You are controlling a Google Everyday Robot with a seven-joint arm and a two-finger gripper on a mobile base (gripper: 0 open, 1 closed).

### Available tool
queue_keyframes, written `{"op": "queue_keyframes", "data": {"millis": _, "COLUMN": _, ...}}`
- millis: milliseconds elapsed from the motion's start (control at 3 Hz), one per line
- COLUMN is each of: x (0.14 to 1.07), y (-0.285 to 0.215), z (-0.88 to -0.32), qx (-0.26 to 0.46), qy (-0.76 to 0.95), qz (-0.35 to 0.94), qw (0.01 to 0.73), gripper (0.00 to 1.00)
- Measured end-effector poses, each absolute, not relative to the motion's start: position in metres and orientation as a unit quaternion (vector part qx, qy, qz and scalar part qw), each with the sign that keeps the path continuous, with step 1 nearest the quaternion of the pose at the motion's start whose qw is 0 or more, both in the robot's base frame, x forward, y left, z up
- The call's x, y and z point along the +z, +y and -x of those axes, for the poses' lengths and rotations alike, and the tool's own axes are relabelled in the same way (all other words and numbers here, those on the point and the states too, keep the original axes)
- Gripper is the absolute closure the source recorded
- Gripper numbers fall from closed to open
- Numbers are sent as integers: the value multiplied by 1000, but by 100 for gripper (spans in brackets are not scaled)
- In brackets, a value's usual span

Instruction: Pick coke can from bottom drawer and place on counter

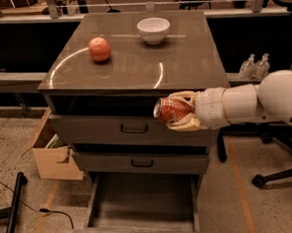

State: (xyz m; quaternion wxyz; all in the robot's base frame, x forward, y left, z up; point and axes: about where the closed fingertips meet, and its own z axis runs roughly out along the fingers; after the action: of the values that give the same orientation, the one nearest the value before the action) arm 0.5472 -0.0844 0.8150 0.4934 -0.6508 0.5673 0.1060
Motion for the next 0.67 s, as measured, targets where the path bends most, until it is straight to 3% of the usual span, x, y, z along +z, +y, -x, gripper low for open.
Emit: {"op": "queue_keyframes", "data": {"millis": 667, "x": 890, "y": -95, "z": -585, "qx": 106, "qy": 547, "qz": 667, "qw": 495, "gripper": 100}}
